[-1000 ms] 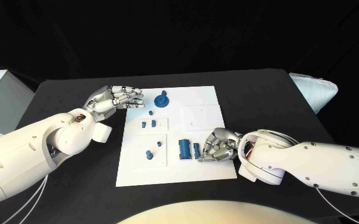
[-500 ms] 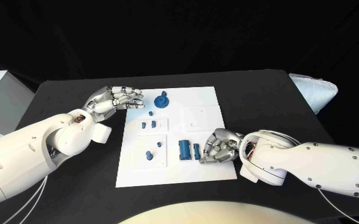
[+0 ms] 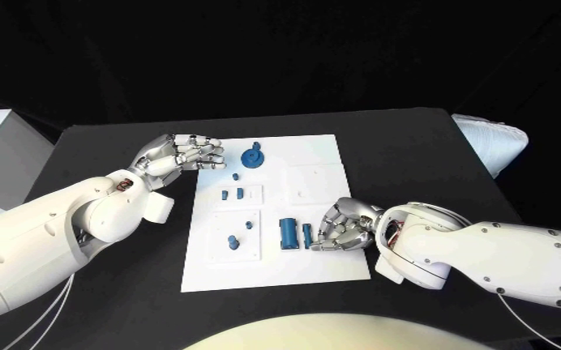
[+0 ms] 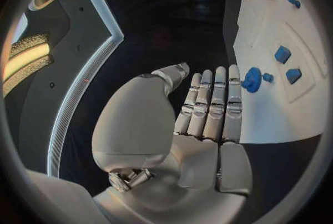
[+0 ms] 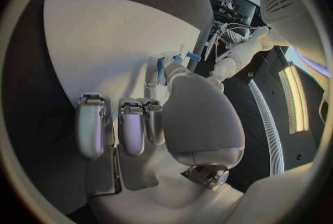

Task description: Assemble the parts on the task board

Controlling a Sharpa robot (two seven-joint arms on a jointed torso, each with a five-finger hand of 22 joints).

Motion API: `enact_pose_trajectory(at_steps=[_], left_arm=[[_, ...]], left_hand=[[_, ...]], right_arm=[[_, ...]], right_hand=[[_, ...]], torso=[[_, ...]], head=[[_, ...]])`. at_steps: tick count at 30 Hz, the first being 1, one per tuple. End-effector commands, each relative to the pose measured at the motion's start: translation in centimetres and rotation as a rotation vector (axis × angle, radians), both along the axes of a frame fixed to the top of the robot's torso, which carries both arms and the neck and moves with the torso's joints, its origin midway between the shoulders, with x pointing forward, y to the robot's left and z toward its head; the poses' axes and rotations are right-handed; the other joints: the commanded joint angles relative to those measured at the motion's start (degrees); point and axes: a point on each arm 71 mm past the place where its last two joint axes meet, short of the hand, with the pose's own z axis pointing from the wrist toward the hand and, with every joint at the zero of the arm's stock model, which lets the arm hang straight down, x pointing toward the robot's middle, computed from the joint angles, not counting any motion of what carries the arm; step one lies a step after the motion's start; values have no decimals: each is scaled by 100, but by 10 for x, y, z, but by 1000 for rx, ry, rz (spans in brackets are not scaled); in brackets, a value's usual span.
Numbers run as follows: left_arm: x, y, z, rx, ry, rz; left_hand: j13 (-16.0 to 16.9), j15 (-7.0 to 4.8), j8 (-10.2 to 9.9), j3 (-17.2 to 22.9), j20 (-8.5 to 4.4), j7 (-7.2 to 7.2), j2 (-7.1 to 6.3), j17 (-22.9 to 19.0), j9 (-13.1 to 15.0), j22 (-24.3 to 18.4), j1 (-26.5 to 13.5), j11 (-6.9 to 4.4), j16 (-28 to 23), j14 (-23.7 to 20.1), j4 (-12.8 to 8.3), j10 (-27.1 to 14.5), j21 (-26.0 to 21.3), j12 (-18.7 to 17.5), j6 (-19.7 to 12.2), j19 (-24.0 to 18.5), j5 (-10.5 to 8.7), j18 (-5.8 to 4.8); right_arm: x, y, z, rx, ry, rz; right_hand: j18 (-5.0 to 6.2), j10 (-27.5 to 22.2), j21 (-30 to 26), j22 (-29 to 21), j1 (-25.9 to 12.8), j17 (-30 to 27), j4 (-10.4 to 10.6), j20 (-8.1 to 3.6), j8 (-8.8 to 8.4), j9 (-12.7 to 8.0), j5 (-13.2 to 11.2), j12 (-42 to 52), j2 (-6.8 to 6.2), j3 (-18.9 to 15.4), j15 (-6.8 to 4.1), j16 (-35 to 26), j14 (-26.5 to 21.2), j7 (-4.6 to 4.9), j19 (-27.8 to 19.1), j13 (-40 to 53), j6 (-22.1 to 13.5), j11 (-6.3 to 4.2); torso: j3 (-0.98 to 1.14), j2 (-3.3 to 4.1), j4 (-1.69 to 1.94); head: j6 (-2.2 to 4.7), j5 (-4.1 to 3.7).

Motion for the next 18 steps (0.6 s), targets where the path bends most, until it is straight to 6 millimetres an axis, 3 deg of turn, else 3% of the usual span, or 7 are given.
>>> enact_pose_trajectory(at_steps=[1,18], left_arm=[[0,-2,1,-6,-6,-8],[-1,-2,1,-7,-7,-8]], left_hand=[[8,-1,-6,19,-11,-8,38,6,-5,-6,-16,10,-32,23,19,41,-10,20,37,39,23,30],[8,-1,-6,19,-11,-8,38,6,-5,-6,-16,10,-32,23,19,41,-10,20,37,39,23,30]], right_arm=[[1,1,1,14,-13,-6],[4,8,-3,-27,-13,9]], right_hand=[[-38,587,19,1329,-79,1510,-1,-14,43,-9,19,8,36,-26,-18,23,608,-4,505,1495,-29,-5],[-40,590,36,1332,-36,1510,-44,-17,61,-12,28,19,83,11,-26,23,608,-25,507,1500,-42,-19]], torso=[[-2,2,3],[-5,-6,6]], head=[[-10,-5],[-37,3]])
